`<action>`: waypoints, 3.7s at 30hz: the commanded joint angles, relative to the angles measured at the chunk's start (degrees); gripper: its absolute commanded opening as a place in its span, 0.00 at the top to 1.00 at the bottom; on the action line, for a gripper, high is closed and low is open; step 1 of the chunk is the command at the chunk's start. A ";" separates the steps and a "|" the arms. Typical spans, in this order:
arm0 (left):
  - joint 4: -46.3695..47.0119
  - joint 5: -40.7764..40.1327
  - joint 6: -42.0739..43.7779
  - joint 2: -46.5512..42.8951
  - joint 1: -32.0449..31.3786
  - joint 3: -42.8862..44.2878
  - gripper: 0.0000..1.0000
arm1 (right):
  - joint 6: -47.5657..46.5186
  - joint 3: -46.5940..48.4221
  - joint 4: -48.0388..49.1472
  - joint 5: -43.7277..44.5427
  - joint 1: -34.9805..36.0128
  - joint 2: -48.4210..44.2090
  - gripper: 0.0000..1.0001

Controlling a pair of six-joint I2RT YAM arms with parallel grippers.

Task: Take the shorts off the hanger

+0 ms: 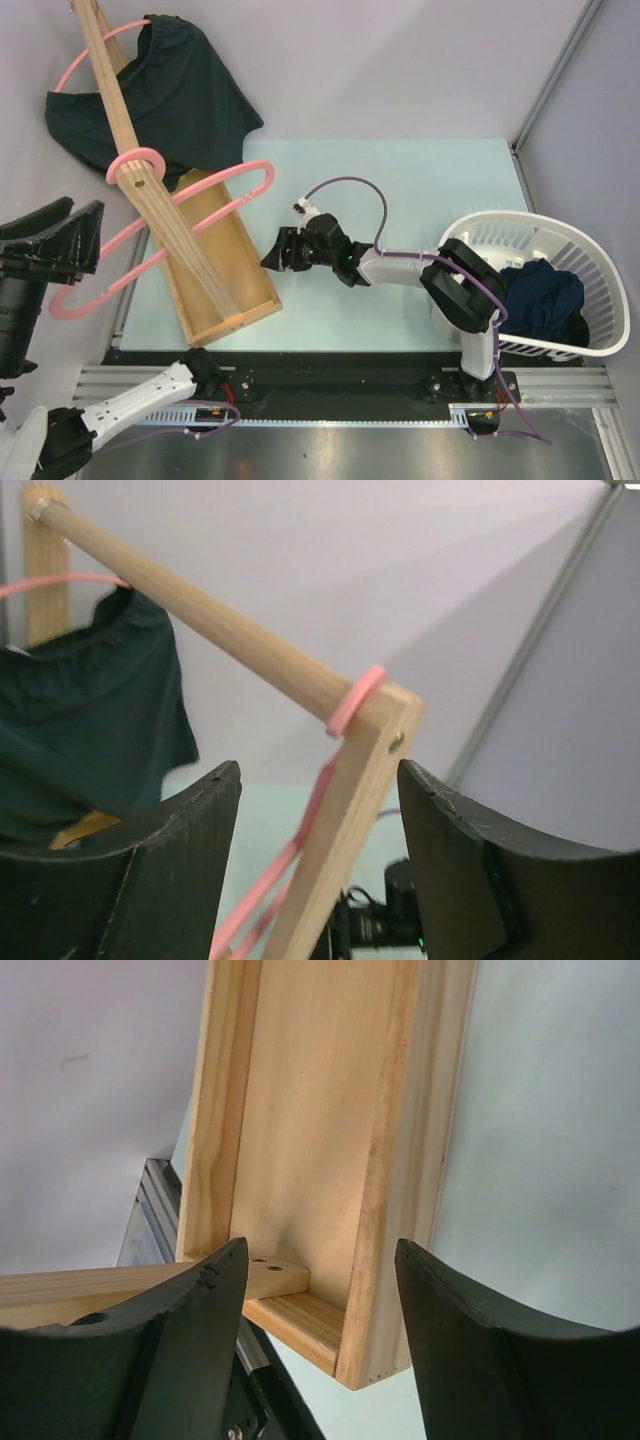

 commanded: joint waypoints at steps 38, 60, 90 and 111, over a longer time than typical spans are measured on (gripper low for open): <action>37.10 -36.34 43.86 15.48 3.31 -5.17 0.31 | -5.07 -5.89 -4.95 -4.93 0.64 -9.34 0.32; 2.01 10.04 -5.17 24.87 66.64 1.05 0.22 | -7.09 -8.00 -7.50 -12.31 -1.64 -10.04 0.31; 32.96 39.44 -32.02 42.21 83.74 -4.38 0.36 | -5.78 -9.50 -14.01 -18.20 -4.10 -18.57 0.23; 23.81 45.14 -17.76 36.04 84.53 -13.97 0.27 | -6.94 -9.41 2.14 -20.76 -1.03 -11.91 0.09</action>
